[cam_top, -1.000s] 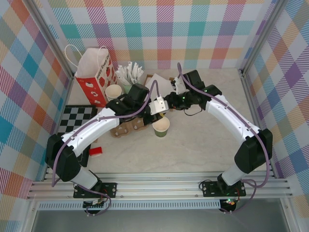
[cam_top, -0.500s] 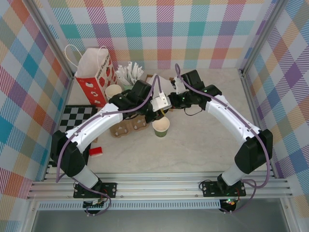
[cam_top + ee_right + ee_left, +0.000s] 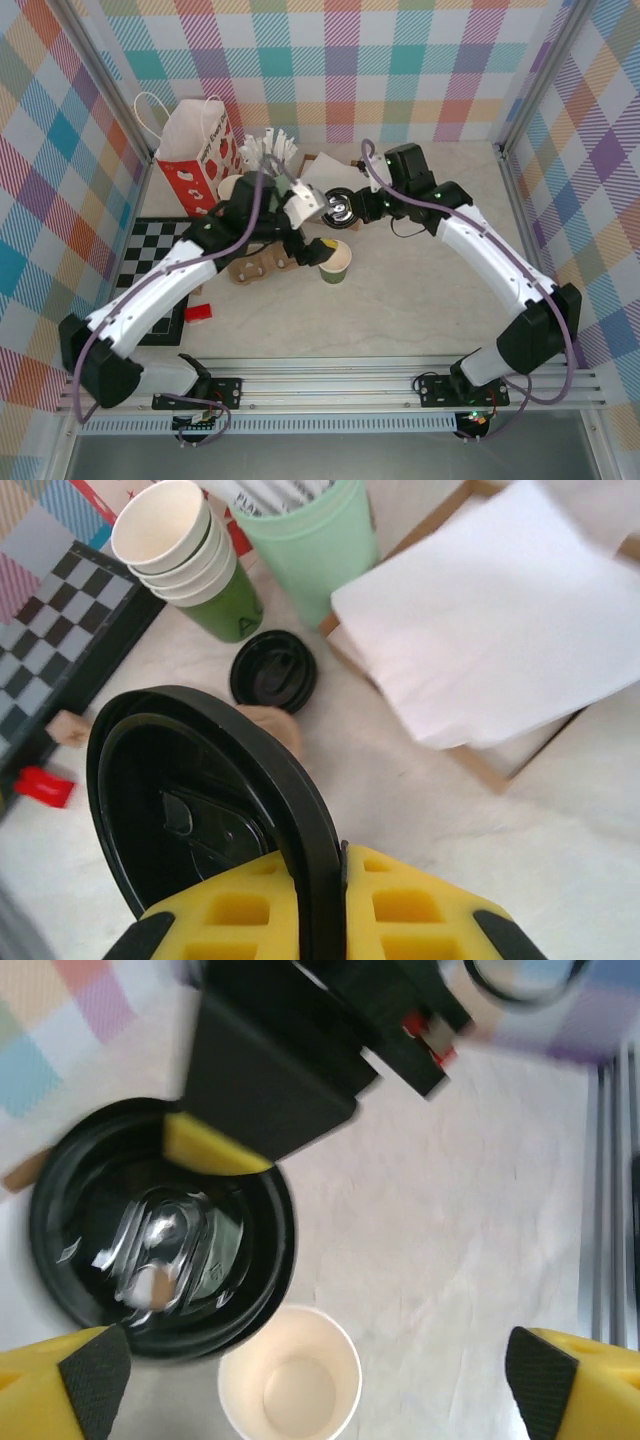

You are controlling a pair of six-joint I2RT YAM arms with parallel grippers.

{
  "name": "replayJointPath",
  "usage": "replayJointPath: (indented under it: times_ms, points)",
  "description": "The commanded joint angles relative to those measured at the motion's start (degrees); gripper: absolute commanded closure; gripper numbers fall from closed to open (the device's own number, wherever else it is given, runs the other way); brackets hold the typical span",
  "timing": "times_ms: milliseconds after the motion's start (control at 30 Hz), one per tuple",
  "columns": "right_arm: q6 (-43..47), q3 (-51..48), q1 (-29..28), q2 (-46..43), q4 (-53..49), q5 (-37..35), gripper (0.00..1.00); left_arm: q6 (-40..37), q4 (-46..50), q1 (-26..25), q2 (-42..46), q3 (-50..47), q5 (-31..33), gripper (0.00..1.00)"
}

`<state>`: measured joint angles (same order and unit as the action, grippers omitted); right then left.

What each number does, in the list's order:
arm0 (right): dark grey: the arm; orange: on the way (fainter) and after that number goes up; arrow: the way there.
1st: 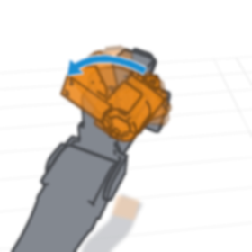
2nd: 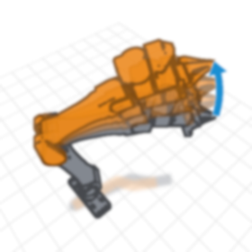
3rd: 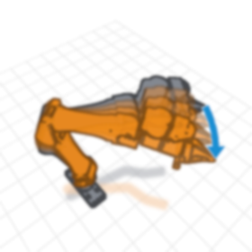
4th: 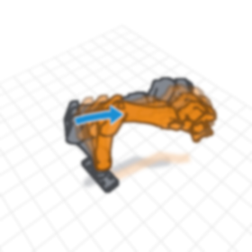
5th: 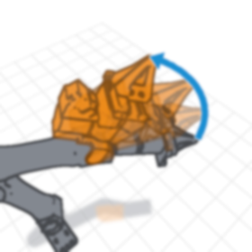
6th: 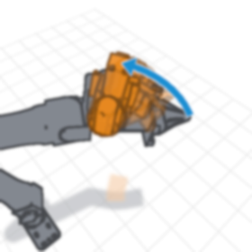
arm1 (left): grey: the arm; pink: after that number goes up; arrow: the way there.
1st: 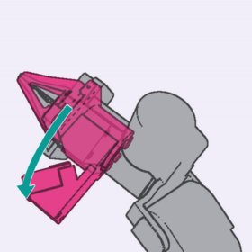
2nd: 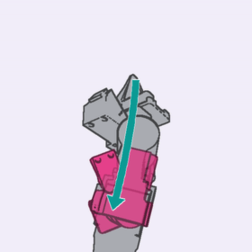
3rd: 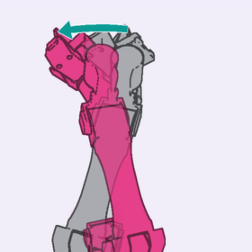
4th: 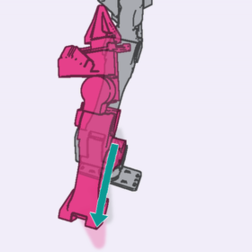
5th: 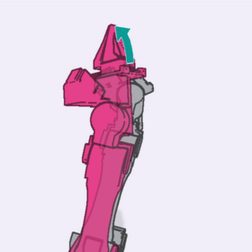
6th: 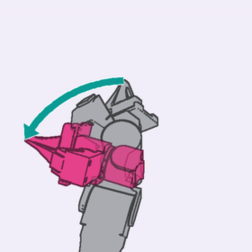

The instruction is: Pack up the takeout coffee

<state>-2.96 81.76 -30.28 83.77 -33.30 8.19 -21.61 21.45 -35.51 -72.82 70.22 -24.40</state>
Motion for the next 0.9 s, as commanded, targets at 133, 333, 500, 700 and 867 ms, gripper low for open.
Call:
replayJointPath:
  times_ms: [133,333,500,700,867]
  points:
    - [39.53,-17.33,-0.35,-12.13,36.44,-2.55,1.00,36.25,-10.16,3.89,9.63,-2.81,18.44,0.00]
    - [72.14,-25.48,-0.46,-16.59,56.96,10.70,1.00,55.17,5.84,13.00,6.63,5.82,8.59,0.00]
    - [98.57,-26.70,-0.99,-18.26,56.54,19.67,1.00,53.60,12.01,18.24,1.36,14.04,-9.79,0.00]
    - [118.49,-27.34,-1.37,-20.03,52.49,28.51,1.00,47.74,18.90,18.63,-3.99,22.07,-22.35,0.00]
    - [121.60,-26.82,-3.39,-22.91,50.01,33.17,1.00,42.82,20.25,18.39,-6.26,24.18,-35.22,0.09]
